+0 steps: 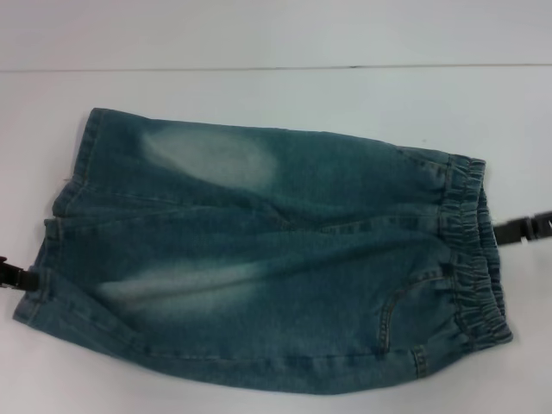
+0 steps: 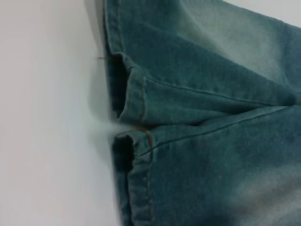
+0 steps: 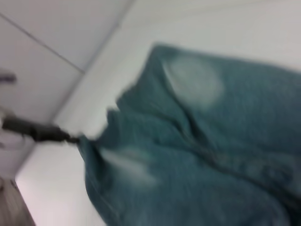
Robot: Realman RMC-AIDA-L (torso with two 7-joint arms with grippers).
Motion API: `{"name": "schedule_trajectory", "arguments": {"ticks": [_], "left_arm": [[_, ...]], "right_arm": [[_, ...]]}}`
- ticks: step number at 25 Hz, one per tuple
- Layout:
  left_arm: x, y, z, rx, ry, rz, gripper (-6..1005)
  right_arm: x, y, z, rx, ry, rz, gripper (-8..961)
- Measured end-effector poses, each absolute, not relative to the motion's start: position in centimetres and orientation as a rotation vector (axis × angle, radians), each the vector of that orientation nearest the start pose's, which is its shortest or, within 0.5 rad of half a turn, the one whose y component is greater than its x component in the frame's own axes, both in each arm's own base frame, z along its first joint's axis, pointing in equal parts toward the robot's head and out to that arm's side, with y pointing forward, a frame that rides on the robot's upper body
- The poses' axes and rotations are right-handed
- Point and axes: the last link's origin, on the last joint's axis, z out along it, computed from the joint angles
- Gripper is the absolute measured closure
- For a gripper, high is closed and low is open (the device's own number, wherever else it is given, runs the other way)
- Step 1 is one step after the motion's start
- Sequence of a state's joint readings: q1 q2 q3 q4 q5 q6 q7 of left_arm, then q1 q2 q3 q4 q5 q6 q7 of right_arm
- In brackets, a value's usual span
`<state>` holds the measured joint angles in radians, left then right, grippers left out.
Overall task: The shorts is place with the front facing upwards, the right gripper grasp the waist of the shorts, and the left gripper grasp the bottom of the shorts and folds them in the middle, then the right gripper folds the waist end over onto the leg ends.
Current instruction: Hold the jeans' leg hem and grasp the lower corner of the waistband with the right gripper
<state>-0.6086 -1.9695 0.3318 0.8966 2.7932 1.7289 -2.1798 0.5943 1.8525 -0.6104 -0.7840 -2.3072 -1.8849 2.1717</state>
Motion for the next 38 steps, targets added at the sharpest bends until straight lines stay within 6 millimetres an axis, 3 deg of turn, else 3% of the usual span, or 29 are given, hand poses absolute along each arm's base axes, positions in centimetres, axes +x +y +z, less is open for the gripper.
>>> {"name": "schedule_trajectory", "arguments": {"ticks": [6, 17, 25, 38], "left_arm": [[-33.4, 31.9, 9.5, -2.296, -1.691, 0.008, 1001], [-33.1, 32.1, 9.4, -2.305, -1.694, -0.004, 1001], [-33.0, 32.3, 9.4, -2.308, -1.688, -0.003, 1000], [-33.0, 32.3, 9.2, -2.307, -1.687, -0.004, 1000]], "right_arm": [[28.5, 32.5, 9.5, -2.691, 1.605, 0.018, 99], [28.6, 32.8, 6.8, -2.714, 1.636, -0.274, 99], [28.6, 33.0, 5.3, -2.716, 1.622, -0.39, 111], [28.0, 33.2, 3.6, -2.75, 1.605, -0.42, 153]]}}
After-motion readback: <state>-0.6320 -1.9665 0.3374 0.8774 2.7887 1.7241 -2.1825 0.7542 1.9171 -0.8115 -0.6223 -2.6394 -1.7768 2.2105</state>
